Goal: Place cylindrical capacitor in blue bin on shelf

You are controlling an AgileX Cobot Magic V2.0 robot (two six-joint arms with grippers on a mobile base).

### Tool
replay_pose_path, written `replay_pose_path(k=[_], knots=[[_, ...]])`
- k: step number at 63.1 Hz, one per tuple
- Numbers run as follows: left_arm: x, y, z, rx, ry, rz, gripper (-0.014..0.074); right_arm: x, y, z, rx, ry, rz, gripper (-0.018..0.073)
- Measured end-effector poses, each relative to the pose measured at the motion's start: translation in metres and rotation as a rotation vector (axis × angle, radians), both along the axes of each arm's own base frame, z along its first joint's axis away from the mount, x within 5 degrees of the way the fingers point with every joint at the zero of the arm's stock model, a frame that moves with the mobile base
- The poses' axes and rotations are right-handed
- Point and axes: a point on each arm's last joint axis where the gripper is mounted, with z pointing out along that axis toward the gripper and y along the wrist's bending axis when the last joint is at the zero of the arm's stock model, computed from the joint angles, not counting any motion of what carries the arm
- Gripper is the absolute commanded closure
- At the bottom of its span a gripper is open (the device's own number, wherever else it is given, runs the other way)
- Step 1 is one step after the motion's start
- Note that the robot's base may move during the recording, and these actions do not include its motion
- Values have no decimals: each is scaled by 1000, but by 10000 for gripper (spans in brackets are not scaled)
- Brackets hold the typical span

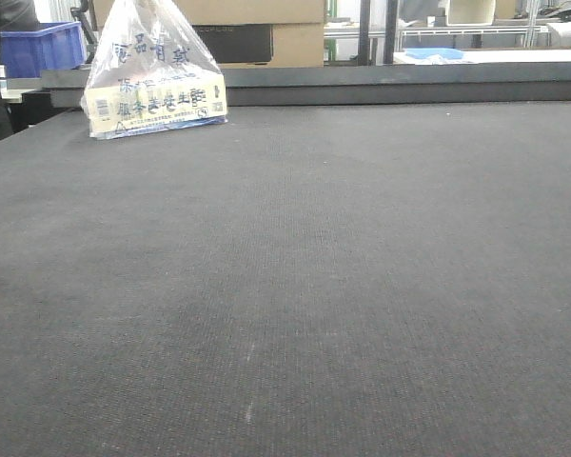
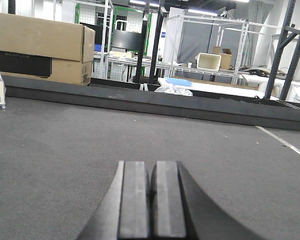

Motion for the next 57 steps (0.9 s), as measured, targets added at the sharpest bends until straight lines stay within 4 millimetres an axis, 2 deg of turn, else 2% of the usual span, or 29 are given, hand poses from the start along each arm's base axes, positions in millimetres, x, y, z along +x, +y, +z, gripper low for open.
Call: replay_pose_path(k=[57], knots=[[0,0,0,13,0,1,708,0,0,1,0,-9,0,721]])
